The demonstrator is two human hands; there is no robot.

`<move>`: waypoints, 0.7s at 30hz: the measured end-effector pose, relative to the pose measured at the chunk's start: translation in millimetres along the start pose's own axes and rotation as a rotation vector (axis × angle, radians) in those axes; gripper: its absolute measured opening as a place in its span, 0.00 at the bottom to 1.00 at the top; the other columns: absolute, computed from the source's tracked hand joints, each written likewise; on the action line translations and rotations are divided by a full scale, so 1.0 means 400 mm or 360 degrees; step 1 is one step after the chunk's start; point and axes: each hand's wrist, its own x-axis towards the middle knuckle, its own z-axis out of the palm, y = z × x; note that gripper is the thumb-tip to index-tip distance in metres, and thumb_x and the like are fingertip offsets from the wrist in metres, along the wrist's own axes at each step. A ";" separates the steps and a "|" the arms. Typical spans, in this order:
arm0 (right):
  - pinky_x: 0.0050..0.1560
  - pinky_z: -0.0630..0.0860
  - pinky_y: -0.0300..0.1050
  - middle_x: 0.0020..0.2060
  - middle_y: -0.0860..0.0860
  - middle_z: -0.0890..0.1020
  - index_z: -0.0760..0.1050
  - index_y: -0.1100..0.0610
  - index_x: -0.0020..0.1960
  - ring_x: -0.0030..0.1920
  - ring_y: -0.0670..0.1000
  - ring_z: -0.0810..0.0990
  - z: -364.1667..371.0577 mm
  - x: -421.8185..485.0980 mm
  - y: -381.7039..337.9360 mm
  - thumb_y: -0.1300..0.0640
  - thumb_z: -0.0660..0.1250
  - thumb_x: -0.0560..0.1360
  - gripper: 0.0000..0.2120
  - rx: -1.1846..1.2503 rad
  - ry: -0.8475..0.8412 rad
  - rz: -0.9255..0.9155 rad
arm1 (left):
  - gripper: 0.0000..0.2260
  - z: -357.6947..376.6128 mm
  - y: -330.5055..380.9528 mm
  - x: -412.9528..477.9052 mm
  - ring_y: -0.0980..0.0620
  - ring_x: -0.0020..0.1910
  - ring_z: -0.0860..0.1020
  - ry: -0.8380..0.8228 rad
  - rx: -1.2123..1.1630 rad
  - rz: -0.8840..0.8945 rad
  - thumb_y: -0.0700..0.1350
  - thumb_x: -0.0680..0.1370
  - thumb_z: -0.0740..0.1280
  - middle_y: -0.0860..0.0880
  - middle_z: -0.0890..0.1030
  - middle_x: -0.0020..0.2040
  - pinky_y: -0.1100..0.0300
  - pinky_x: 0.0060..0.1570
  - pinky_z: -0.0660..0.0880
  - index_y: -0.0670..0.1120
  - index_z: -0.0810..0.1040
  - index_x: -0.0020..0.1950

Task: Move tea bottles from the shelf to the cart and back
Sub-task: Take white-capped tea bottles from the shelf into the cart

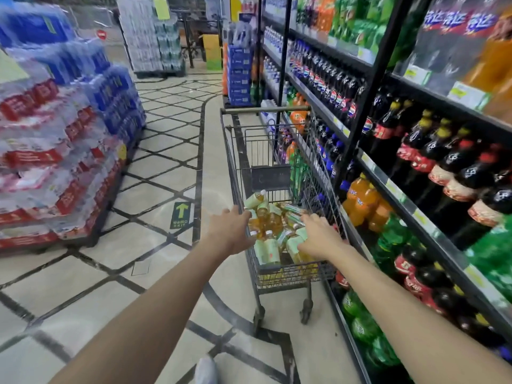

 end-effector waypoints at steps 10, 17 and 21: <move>0.68 0.69 0.57 0.72 0.58 0.65 0.57 0.58 0.77 0.73 0.60 0.63 0.022 0.314 -0.122 0.54 0.71 0.74 0.37 0.0118 -0.0132 0.0301 | 0.30 0.022 -0.207 0.330 0.41 0.64 0.74 -0.0133 -0.0014 0.0248 0.63 0.77 0.64 0.44 0.72 0.66 0.47 0.59 0.73 0.50 0.66 0.74; 0.67 0.71 0.56 0.73 0.58 0.65 0.57 0.57 0.77 0.73 0.61 0.64 0.059 0.473 -0.172 0.59 0.71 0.73 0.37 0.0280 -0.0117 0.0492 | 0.28 0.031 -0.329 0.513 0.41 0.62 0.74 -0.0202 0.0003 0.0369 0.62 0.77 0.65 0.44 0.72 0.64 0.46 0.55 0.76 0.49 0.68 0.72; 0.68 0.70 0.57 0.75 0.57 0.62 0.57 0.56 0.78 0.74 0.59 0.61 0.081 0.543 -0.166 0.61 0.71 0.72 0.39 0.0392 -0.0140 0.0590 | 0.28 0.046 -0.350 0.608 0.42 0.64 0.73 -0.0217 0.0006 0.0465 0.61 0.77 0.65 0.44 0.71 0.67 0.46 0.56 0.75 0.49 0.67 0.73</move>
